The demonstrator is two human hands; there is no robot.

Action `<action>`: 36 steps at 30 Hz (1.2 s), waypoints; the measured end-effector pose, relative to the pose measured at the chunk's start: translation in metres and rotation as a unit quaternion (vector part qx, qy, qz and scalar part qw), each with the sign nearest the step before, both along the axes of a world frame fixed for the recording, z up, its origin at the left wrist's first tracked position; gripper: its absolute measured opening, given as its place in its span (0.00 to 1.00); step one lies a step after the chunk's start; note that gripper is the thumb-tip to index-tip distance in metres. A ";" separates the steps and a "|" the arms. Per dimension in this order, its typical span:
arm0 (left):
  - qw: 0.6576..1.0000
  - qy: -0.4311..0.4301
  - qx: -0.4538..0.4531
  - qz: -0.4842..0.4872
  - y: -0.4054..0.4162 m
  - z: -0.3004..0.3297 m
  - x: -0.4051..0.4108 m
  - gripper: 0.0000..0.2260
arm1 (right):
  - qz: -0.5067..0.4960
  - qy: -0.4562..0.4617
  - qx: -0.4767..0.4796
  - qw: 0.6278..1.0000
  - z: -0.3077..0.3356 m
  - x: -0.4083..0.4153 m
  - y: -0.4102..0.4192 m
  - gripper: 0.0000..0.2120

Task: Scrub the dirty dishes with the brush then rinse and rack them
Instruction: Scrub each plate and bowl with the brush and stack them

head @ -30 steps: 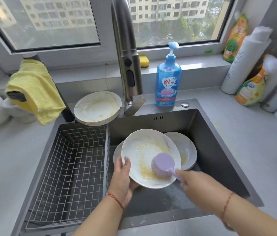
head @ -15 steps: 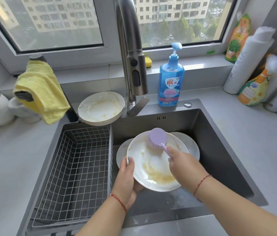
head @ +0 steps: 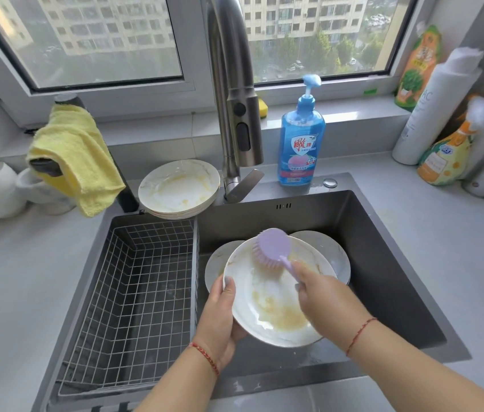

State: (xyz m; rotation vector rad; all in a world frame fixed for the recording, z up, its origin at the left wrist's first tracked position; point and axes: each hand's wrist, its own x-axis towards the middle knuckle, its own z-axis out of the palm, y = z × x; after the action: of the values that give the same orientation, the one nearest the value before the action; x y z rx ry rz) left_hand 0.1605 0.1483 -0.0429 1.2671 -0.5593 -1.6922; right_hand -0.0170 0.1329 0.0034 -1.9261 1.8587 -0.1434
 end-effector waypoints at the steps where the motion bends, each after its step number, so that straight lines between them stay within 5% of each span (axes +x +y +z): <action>1: 1.000 -0.003 0.000 0.004 0.000 0.001 0.001 0.13 | -0.024 0.029 -0.019 0.999 -0.002 -0.005 -0.001 0.27; 3: 1.000 -0.013 -0.005 0.005 0.000 0.002 0.001 0.13 | -0.046 0.067 -0.040 0.996 -0.004 -0.008 0.000 0.27; 15: 0.998 0.010 -0.052 0.029 -0.008 0.010 0.003 0.24 | 0.099 -0.056 0.066 0.991 0.026 0.022 0.046 0.29; 22: 0.998 -0.014 -0.058 -0.008 -0.007 0.011 0.002 0.14 | 0.034 0.018 0.003 0.999 0.013 0.014 0.003 0.29; 29: 0.997 -0.046 -0.042 0.052 -0.016 0.010 0.006 0.15 | 0.146 -0.029 0.116 0.982 0.036 0.014 0.029 0.27; 36: 0.997 -0.056 -0.045 0.038 -0.014 0.009 -0.001 0.13 | 0.124 -0.050 0.128 0.983 0.041 0.013 0.026 0.26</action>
State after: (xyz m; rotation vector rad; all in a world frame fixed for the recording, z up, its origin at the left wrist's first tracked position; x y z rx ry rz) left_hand 0.1594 0.1338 -0.0340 1.3074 -0.6390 -1.5240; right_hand -0.0036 0.1587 0.0447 -1.9109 1.4790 0.0725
